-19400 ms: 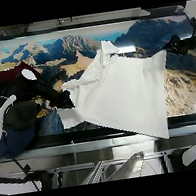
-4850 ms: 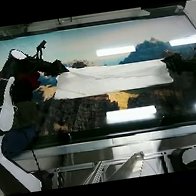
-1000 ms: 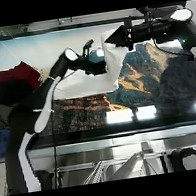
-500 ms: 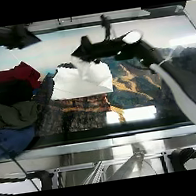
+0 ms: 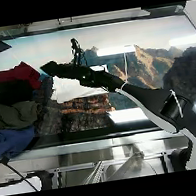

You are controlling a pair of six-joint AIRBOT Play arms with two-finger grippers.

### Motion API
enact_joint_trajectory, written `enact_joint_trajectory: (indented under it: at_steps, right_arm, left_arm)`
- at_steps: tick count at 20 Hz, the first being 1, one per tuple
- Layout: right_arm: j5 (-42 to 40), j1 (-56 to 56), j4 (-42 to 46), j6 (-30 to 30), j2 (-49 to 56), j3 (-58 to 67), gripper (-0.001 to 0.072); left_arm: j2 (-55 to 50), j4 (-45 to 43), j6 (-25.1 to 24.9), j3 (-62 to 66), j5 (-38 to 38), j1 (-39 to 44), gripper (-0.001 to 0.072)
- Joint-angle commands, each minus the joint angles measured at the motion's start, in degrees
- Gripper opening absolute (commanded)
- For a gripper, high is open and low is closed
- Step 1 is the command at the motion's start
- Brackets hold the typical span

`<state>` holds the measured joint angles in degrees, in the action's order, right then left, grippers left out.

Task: Fold the shirts.

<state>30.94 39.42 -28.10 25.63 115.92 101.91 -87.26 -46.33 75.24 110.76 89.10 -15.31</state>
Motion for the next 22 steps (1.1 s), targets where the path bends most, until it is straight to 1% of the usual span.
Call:
enact_joint_trajectory:
  at_steps: [1, 2, 3, 5, 6, 7, 8, 9, 10, 11, 12, 14, 15, 16, 20, 22]
  right_arm:
    - [4.7, -3.9, -2.6, -8.2, -2.9, 1.1, 0.0071]
    - [5.0, -6.0, 4.2, -2.1, -4.4, 1.1, 0.0012]
    - [5.9, -8.5, 13.8, 5.9, -6.1, 1.1, 0.0014]
    - [10.1, -14.0, 34.6, 24.9, -9.6, 1.1, 0.0014]
    - [13.6, -16.9, 42.6, 31.7, -11.0, 1.1, 0.0013]
    - [18.0, -20.2, 48.9, 36.9, -12.2, 1.1, 0.0014]
    - [23.7, -23.8, 53.4, 41.3, -13.2, 1.1, 0.0015]
    - [28.9, -27.0, 55.8, 43.9, -13.5, 1.1, 0.0058]
    - [33.7, -30.3, 58.2, 46.3, -13.4, 1.0, 0.0317]
    - [37.3, -32.9, 61.3, 48.1, -13.0, 0.5, 0.0491]
    - [39.0, -34.8, 64.2, 49.4, -12.5, -0.3, 0.0505]
    - [39.6, -37.2, 68.9, 49.9, -11.1, -2.9, 0.0512]
    - [39.6, -37.6, 69.7, 49.9, -10.2, -4.4, 0.0592]
    - [39.5, -37.5, 69.8, 49.9, -8.8, -5.8, 0.0706]
    - [39.3, -34.9, 68.8, 49.8, -1.7, -6.9, 0.0706]
    - [38.9, -32.8, 66.2, 49.2, 1.1, -6.9, 0.0707]
  left_arm:
    - [0.3, 0.0, -1.5, -5.5, 0.7, 0.8, 0.0019]
    - [0.3, 0.0, -1.9, -6.3, 0.7, 1.2, 0.0019]
    - [0.3, 0.0, -1.9, -6.8, 1.0, 1.2, 0.0019]
    - [0.3, 0.0, -1.9, -7.0, 1.0, 1.2, 0.0019]
    - [0.3, 0.0, -1.9, -7.0, 1.0, 1.1, 0.0019]
    - [0.3, 0.0, -1.9, -7.0, 1.1, 1.1, 0.0019]
    - [0.3, 0.0, -1.9, -7.0, 1.3, 1.2, 0.0019]
    - [0.3, 0.0, -1.9, -7.0, 1.4, 1.2, 0.0019]
    - [0.3, 0.0, -1.9, -7.0, 1.3, 1.4, 0.0019]
    - [0.3, 0.0, -1.9, -7.0, 1.4, 1.6, 0.0019]
    - [0.3, 0.0, -1.9, -7.0, 1.4, 1.6, 0.0019]
    - [0.2, 0.0, -1.9, -7.0, 1.1, 1.6, 0.0019]
    - [0.3, 0.0, -1.9, -7.0, 1.1, 1.6, 0.0019]
    - [0.3, 0.0, -1.9, -7.0, 1.3, 1.6, 0.0019]
    - [0.3, 0.0, -1.9, -7.0, 1.4, 2.0, 0.0019]
    - [0.2, -0.1, -1.9, -7.0, 1.3, 2.6, 0.0019]
